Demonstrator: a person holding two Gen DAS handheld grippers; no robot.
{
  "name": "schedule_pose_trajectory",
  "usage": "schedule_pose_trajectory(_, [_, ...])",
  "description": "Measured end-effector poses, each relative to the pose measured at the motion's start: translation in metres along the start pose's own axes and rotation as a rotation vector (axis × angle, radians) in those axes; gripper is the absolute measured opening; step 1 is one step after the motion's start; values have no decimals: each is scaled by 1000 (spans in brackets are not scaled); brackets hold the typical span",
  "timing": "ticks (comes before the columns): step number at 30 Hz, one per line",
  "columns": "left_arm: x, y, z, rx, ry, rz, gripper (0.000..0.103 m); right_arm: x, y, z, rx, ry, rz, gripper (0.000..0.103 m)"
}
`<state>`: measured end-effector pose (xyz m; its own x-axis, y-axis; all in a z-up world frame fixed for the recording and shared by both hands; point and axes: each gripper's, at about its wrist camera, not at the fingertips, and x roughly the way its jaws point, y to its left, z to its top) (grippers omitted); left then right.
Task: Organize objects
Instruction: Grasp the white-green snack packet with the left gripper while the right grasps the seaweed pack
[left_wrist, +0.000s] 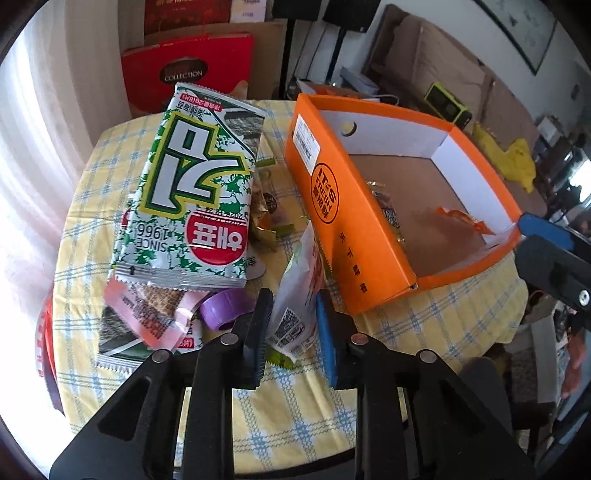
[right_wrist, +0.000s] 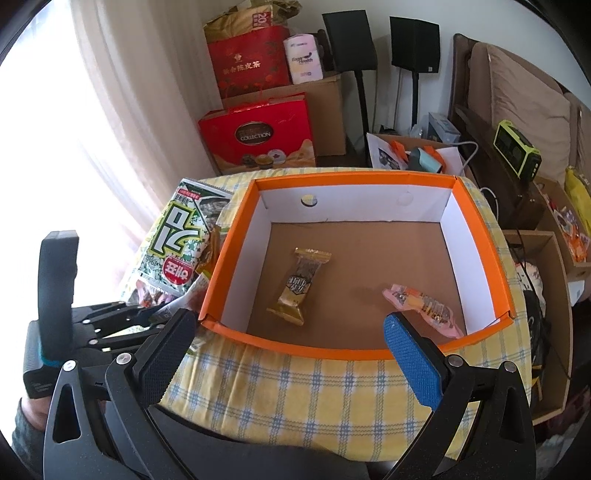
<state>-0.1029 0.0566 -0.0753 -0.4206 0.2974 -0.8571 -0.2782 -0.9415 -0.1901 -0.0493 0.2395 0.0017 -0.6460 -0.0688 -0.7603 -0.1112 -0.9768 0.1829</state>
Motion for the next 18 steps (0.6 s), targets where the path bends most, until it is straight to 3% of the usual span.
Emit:
schedule_pose_trajectory(2, [-1,2,0,-21,-2,-30,13,0,0,0,-2,0,6,102])
schedule_pose_trajectory(7, [-15,7,-3,-36,-33,1,12,-3,2,1,-9,-3,4,100])
schedule_pose_trajectory(18, [-81,41,-6,-115,-153,-24,12,-3,17,10,-39,-5,29,96])
